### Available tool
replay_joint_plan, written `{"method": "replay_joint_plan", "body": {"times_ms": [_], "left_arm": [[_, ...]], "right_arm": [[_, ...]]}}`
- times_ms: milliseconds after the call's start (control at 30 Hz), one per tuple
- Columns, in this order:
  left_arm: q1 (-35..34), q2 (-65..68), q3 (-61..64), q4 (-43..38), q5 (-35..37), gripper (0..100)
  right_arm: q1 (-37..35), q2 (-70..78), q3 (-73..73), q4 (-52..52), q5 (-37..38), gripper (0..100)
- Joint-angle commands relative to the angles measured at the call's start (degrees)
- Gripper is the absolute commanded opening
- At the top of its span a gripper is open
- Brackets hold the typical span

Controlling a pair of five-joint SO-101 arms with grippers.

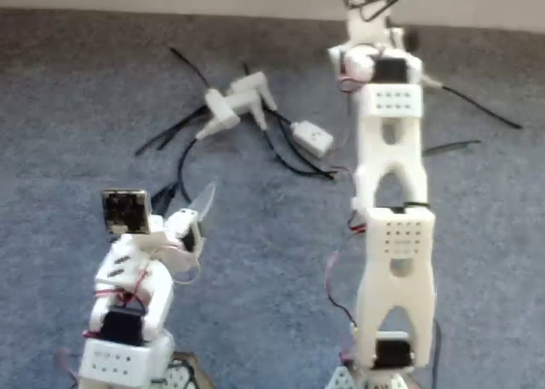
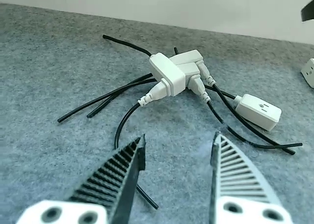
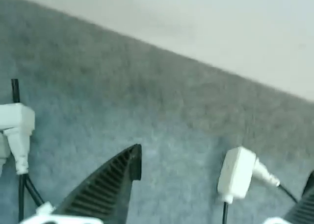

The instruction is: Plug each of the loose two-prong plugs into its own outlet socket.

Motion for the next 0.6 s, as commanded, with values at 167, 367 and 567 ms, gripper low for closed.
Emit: {"method": "replay_joint_plan", "body": {"times_ms": [167,367,567], "left_arm": [[-0.4,-0.1,0.9,0.2,-0.4,23],[-0.4,-0.1,0.9,0.2,-0.4,23],[-0.4,-0.1,0.9,0.2,-0.4,23]], "right_arm": [[0.4,-0.9,-5.4,14.8,0.0,46.1],[-2.7,-0.4,-13.1,31.0,0.4,46.1],[-3.2,-0.6,-13.4,34.9,1.1,46.1]]}}
